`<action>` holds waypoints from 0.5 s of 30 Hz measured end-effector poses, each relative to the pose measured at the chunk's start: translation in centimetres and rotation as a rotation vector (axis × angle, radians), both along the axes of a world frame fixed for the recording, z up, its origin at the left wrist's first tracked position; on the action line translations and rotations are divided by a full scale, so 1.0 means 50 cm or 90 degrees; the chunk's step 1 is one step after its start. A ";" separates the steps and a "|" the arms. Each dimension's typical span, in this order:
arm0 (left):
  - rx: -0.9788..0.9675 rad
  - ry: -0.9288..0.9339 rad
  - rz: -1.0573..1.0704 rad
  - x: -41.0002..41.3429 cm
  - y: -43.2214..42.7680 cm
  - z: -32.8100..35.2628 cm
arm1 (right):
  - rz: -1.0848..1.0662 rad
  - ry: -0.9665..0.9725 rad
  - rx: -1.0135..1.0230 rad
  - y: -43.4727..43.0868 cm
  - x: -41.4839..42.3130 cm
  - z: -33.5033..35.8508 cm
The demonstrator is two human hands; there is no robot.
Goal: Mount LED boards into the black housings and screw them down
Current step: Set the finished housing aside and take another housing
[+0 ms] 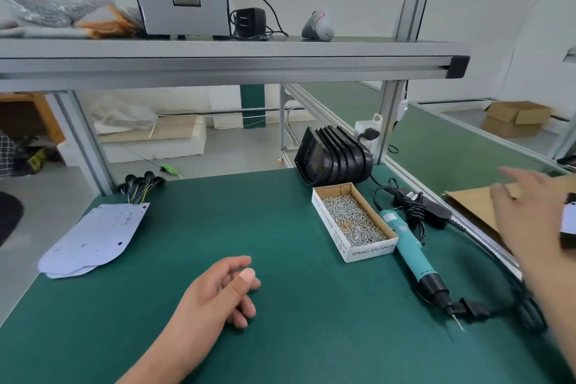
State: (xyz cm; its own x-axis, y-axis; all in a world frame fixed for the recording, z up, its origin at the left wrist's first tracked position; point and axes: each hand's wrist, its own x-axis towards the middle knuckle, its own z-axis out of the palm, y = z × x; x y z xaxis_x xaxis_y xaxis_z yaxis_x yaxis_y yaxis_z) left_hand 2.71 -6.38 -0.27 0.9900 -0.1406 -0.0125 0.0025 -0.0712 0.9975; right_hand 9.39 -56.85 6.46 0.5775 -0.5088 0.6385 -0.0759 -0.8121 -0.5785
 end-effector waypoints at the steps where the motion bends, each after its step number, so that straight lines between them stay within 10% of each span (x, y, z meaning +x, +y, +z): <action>1: -0.001 0.001 0.002 -0.001 -0.001 0.001 | 0.044 0.010 -0.027 0.034 0.023 0.007; 15: 0.015 0.012 -0.003 -0.002 -0.001 0.002 | 0.360 0.220 -0.455 0.384 0.302 0.040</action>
State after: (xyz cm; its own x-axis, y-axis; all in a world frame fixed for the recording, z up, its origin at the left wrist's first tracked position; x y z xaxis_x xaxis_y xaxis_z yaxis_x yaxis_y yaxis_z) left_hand 2.63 -6.44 -0.16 0.9888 -0.1450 -0.0348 0.0210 -0.0953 0.9952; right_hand 24.48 -37.64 8.48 0.8311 0.3428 0.4380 0.3601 -0.9318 0.0459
